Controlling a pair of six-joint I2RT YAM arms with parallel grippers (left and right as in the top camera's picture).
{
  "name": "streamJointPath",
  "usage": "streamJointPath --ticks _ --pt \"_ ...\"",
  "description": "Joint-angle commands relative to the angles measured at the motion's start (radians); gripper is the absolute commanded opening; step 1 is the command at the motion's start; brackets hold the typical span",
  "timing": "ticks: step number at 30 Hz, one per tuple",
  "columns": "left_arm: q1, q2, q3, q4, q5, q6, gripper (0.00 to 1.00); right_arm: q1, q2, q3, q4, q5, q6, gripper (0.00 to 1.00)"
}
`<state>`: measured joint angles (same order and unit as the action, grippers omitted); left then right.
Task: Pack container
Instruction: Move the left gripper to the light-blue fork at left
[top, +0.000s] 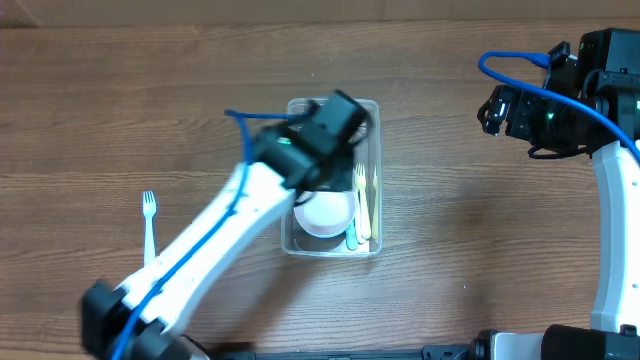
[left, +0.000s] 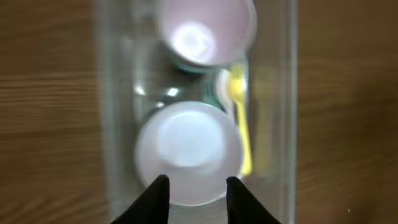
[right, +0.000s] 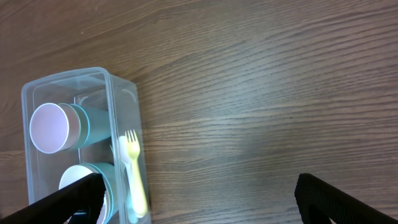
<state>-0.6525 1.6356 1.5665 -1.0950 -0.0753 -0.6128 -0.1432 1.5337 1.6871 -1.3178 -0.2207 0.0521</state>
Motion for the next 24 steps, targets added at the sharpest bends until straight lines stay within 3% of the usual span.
streamJointPath --ticks 1,6,10,14,18,24 --pt "0.134 -0.127 0.042 -0.123 -0.166 0.008 0.37 -0.003 -0.006 0.022 0.006 0.003 0.001 1.0" --pt "0.315 -0.162 0.032 -0.307 -0.172 0.013 0.43 -0.003 -0.006 0.022 0.006 0.003 0.001 1.0" --pt "0.422 -0.163 -0.027 -0.338 -0.164 0.081 0.43 -0.003 -0.006 0.022 0.006 0.003 0.001 1.0" --pt "0.516 -0.172 -0.142 -0.276 -0.144 0.131 0.42 -0.003 -0.006 0.022 0.006 0.003 0.001 1.0" --pt "0.695 -0.219 -0.329 -0.1 -0.009 0.225 0.41 -0.003 -0.006 0.022 0.006 0.003 0.001 1.0" --pt "0.86 -0.224 -0.492 0.005 -0.003 0.295 0.39 -0.003 -0.006 0.022 0.006 0.003 0.001 1.0"
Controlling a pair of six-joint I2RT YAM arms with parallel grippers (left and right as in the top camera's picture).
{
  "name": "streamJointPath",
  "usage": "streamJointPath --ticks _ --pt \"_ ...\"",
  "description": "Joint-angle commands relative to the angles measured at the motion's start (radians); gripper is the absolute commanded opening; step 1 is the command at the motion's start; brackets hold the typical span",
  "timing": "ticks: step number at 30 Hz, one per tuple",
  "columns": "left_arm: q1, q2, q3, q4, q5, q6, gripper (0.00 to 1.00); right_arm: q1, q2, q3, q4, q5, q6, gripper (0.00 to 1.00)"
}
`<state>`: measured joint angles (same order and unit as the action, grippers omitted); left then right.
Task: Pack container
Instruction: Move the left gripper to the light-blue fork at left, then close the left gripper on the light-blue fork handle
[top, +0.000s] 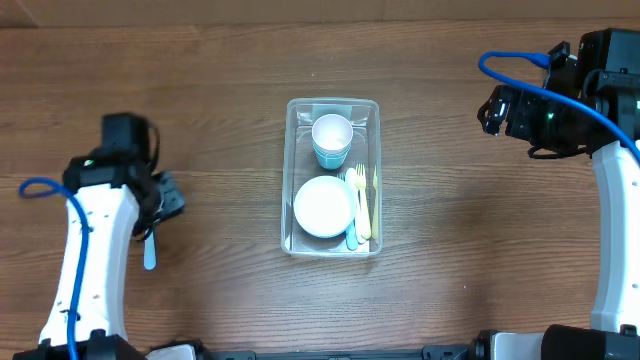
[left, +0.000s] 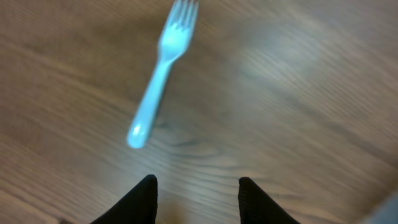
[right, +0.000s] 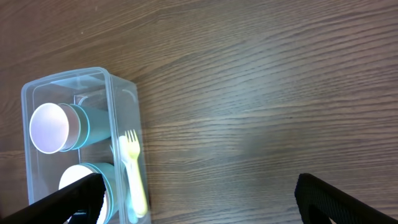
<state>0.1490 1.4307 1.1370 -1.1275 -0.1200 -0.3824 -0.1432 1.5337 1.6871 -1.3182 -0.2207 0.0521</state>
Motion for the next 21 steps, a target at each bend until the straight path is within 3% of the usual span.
streamJointPath --ticks 1,4,7,8,9,11,12,16,21 --pt "0.085 -0.019 -0.085 0.06 0.048 0.061 0.39 -0.003 -0.006 0.022 0.006 0.003 0.001 1.0" --pt "0.118 -0.019 -0.117 0.093 0.031 0.067 0.4 -0.003 -0.006 0.022 0.006 0.003 0.001 1.0" --pt "0.127 -0.017 -0.153 0.133 -0.129 0.076 0.43 -0.003 -0.006 0.022 0.006 0.003 0.001 1.0" --pt "0.127 -0.015 -0.169 0.156 -0.163 0.076 0.52 -0.003 -0.006 0.022 0.006 0.003 0.001 1.0" --pt "0.127 -0.013 -0.183 0.174 -0.168 0.076 0.68 -0.003 -0.006 0.022 0.006 0.003 0.001 1.0" --pt "0.127 -0.008 -0.22 0.228 -0.172 0.079 0.87 -0.003 -0.006 0.022 0.006 0.003 0.001 1.0" --pt "0.127 -0.003 -0.237 0.254 -0.172 0.101 0.89 -0.003 -0.006 0.022 0.006 0.003 0.001 1.0" --pt "0.127 0.025 -0.283 0.355 -0.171 0.232 0.79 -0.003 -0.006 0.022 0.006 0.003 0.001 1.0" --pt "0.127 0.098 -0.303 0.463 -0.167 0.304 0.88 -0.003 -0.006 0.022 0.006 0.003 0.001 1.0"
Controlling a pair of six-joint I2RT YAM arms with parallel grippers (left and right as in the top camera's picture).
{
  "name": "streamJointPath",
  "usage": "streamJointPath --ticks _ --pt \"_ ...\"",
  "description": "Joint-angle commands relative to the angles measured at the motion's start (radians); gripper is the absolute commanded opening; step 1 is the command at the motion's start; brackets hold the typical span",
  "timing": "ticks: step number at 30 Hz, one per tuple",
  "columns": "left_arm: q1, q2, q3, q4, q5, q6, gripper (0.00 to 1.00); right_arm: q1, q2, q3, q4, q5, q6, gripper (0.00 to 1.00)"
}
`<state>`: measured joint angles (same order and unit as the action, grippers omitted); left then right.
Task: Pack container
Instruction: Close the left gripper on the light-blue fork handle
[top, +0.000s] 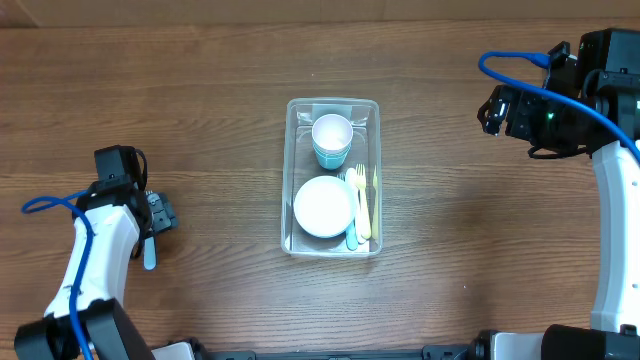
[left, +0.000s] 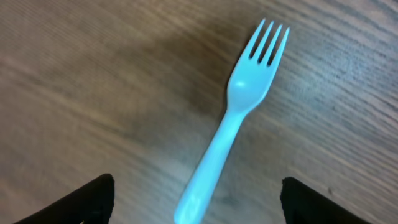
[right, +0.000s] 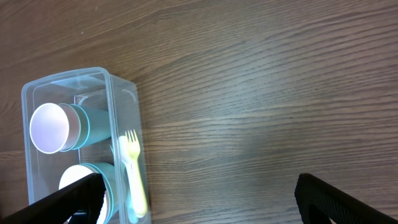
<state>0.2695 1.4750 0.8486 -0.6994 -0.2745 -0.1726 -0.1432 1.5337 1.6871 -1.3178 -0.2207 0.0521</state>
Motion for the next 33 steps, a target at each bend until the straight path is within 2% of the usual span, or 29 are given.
streamJointPath --ticks 1,4,6,8,10,11,12,14,15,20,28,30,33 --pt "0.007 0.075 -0.015 0.05 -0.013 0.105 0.9 -0.003 -0.006 0.022 0.006 0.003 0.001 1.0" --pt "0.007 0.143 -0.015 0.106 0.053 0.185 0.93 -0.003 -0.006 0.022 0.006 0.003 0.001 1.0" --pt "0.007 0.194 -0.015 0.151 0.16 0.26 0.93 -0.003 -0.006 0.022 0.006 0.003 0.001 1.0" --pt "0.007 0.225 -0.015 0.179 0.258 0.312 0.89 -0.003 -0.006 0.022 0.006 0.003 0.001 1.0" --pt "0.007 0.227 -0.015 0.182 0.265 0.315 0.87 -0.003 -0.006 0.022 0.006 0.003 0.001 1.0" --pt "0.007 0.227 -0.015 0.182 0.265 0.315 0.84 -0.003 -0.006 0.022 0.006 0.003 0.001 1.0" --pt "0.007 0.227 -0.015 0.18 0.266 0.315 0.75 -0.003 -0.006 0.022 0.006 0.003 0.001 1.0" --pt "0.007 0.227 -0.015 0.173 0.276 0.313 0.51 -0.003 -0.006 0.022 0.006 0.003 0.001 1.0" --pt "0.007 0.227 -0.014 0.167 0.275 0.307 0.49 -0.003 -0.006 0.022 0.006 0.003 0.001 1.0" --pt "0.007 0.226 -0.014 0.146 0.269 0.247 0.5 -0.003 -0.006 0.022 0.006 0.003 0.001 1.0" --pt "0.006 0.225 -0.014 0.067 0.274 0.217 0.38 -0.003 -0.006 0.022 0.006 0.003 0.001 1.0" --pt "0.006 0.225 -0.014 0.062 0.32 0.217 0.35 -0.003 -0.006 0.022 0.006 0.003 0.001 1.0" --pt "0.006 0.225 -0.014 0.079 0.401 0.217 0.36 -0.003 -0.006 0.022 0.006 0.003 0.001 1.0"
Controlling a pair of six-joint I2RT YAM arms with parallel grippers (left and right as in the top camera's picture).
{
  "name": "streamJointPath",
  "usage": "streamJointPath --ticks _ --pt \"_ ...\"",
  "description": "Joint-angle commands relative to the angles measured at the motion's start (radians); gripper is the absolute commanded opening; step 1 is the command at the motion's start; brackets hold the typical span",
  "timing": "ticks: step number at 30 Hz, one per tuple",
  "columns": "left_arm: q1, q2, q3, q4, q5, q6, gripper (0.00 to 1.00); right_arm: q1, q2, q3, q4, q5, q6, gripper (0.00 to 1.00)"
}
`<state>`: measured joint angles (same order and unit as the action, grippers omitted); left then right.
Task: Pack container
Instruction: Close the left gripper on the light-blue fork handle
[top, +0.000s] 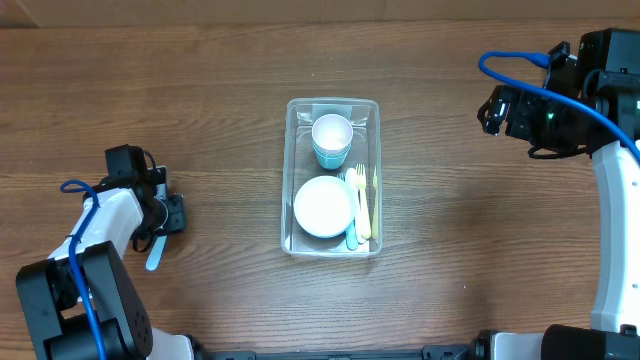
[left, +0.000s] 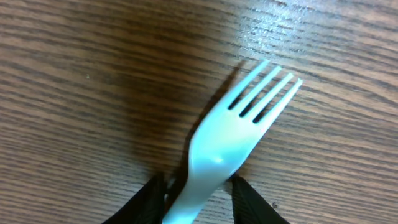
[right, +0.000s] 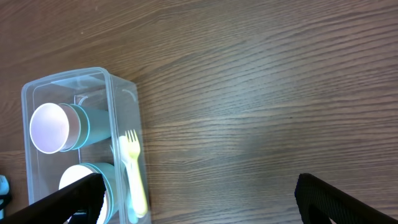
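Note:
A light blue plastic fork lies on the wooden table at the far left, its handle end sticking out below my left gripper. In the left wrist view the left gripper is shut on the fork's neck, with the tines pointing up and right. The clear container stands mid-table holding a teal cup, a white bowl and a yellow fork. My right gripper hangs open high above the table, right of the container.
A pale utensil lies beside the yellow fork inside the container. The right arm sits at the upper right of the wooden table.
My left gripper's fingers, wide apart over the blue fork before, have come together on its neck. The fork now lies slightly turned. The right arm has not moved.
My left gripper was first over the white bowl in the container while the blue fork lay at the far left. Then it was at the left near the fork, then low over it with fingers wide apart, and now it is shut on it.

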<state>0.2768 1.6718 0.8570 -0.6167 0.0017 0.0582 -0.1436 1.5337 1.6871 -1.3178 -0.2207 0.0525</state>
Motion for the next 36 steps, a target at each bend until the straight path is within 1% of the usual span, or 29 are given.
streamJointPath --ticks 1,3,6,7,11,14,15,16,17,20,22,24,26,27,28,31,33,36 --pt "-0.002 0.028 -0.02 0.0 0.135 -0.014 0.36 -0.003 -0.006 0.022 0.006 0.003 0.001 1.0" --pt "-0.002 0.028 0.001 0.0 0.141 -0.014 0.34 -0.003 -0.006 0.022 0.006 0.003 0.001 1.0" --pt "-0.002 0.028 0.032 -0.002 0.186 -0.014 0.26 -0.003 -0.006 0.022 0.006 0.003 0.001 1.0" --pt "-0.002 0.028 0.042 -0.005 0.199 -0.014 0.24 -0.003 -0.006 0.022 0.006 0.003 0.001 1.0" --pt "-0.002 0.028 0.063 0.002 0.187 -0.013 0.27 -0.003 -0.006 0.022 0.006 0.003 0.001 1.0" --pt "-0.002 0.028 0.068 0.01 0.17 -0.013 0.32 -0.003 -0.006 0.022 0.006 0.003 0.001 1.0" --pt "-0.002 0.028 0.071 0.008 0.17 -0.013 0.37 -0.003 -0.006 0.022 0.006 0.003 0.001 1.0" --pt "-0.002 0.028 0.076 0.0 0.171 -0.013 0.46 -0.003 -0.006 0.022 0.006 0.003 0.001 1.0" --pt "-0.002 0.028 0.08 -0.012 0.17 -0.013 0.49 -0.003 -0.006 0.022 0.006 0.003 0.001 1.0" --pt "-0.002 0.028 0.083 -0.061 0.151 -0.006 0.48 -0.003 -0.006 0.022 0.006 0.003 0.001 1.0" --pt "-0.002 0.028 0.083 -0.093 0.119 0.021 0.49 -0.003 -0.006 0.022 0.006 0.003 0.001 1.0" --pt "-0.002 0.028 0.081 -0.128 0.074 0.02 0.52 -0.003 -0.006 0.022 0.006 0.003 0.001 1.0" --pt "-0.002 0.028 0.074 -0.169 0.048 0.02 0.58 -0.003 -0.006 0.022 0.006 0.003 0.001 1.0" --pt "-0.002 0.028 0.069 -0.186 0.038 0.026 0.66 -0.003 -0.006 0.022 0.006 0.003 0.001 1.0" --pt "-0.002 0.028 0.066 -0.18 0.039 0.061 0.66 -0.003 -0.006 0.022 0.006 0.003 0.001 1.0" --pt "-0.002 0.028 0.066 -0.142 0.038 0.071 0.54 -0.003 -0.006 0.022 0.006 0.003 0.001 1.0" --pt "-0.002 0.029 0.066 -0.129 0.007 0.097 0.47 -0.003 -0.006 0.022 0.006 0.003 0.001 1.0" --pt "-0.002 0.029 0.066 -0.128 -0.012 0.099 0.4 -0.003 -0.006 0.022 0.006 0.003 0.001 1.0"
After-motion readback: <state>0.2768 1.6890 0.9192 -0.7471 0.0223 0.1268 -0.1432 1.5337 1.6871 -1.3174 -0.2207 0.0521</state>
